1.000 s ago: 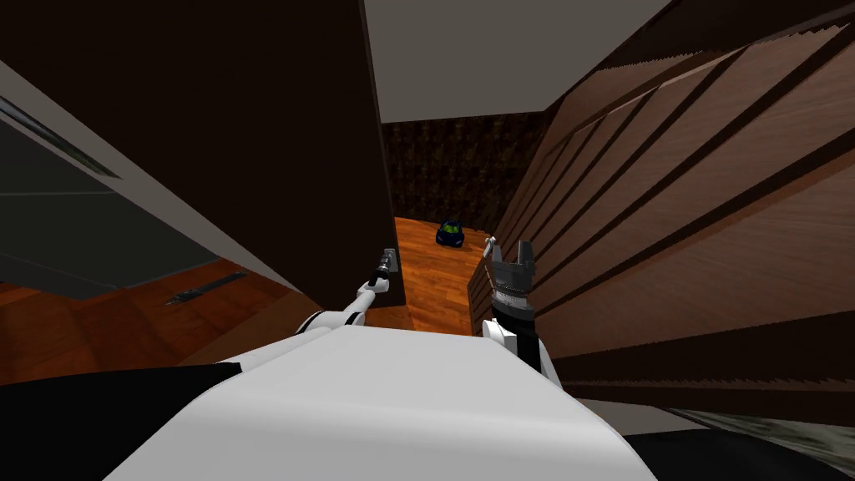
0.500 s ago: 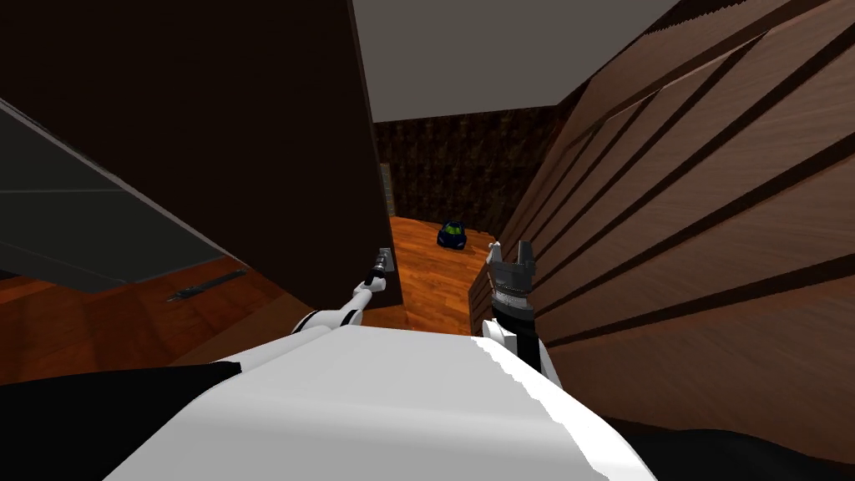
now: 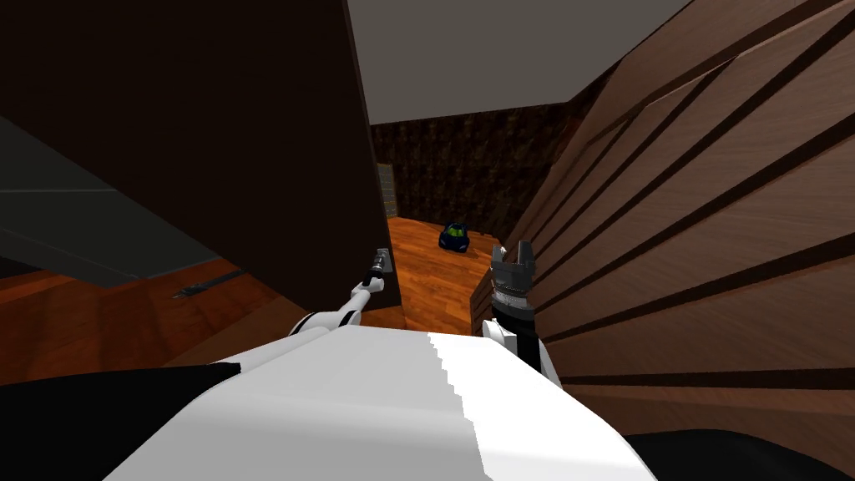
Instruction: Push the door open
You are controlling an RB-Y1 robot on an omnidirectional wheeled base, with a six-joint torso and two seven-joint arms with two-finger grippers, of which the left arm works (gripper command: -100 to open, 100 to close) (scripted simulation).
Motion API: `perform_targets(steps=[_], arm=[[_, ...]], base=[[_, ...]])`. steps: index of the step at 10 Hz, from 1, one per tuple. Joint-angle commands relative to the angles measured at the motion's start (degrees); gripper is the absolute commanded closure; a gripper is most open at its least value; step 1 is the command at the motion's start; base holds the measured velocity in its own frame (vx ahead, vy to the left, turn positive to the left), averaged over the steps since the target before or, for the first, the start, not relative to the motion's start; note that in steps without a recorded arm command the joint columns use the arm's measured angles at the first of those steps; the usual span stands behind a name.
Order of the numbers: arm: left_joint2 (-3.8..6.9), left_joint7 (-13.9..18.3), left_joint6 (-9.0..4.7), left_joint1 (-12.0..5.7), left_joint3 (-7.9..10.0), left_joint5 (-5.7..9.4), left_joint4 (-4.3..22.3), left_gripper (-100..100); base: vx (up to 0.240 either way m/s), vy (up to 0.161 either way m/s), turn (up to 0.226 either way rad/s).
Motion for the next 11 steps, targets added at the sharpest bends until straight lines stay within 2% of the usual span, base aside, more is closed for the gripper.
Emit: perform_targets(steps=[1, 8, 11], arm=[[0.36, 0.18, -0.27, -0.39, 0.37, -0.10, 0.27, 100], [0.85, 0.61, -0.50, -0.49, 1.74, -0.83, 0.83, 100], [1.16, 0.88, -0.65, -0.56, 2.62, -1.30, 1.20, 100]], base=[[0.176, -0.022, 0.092], [0.169, -0.030, 0.085], [0.201, -0.079, 0.146]])
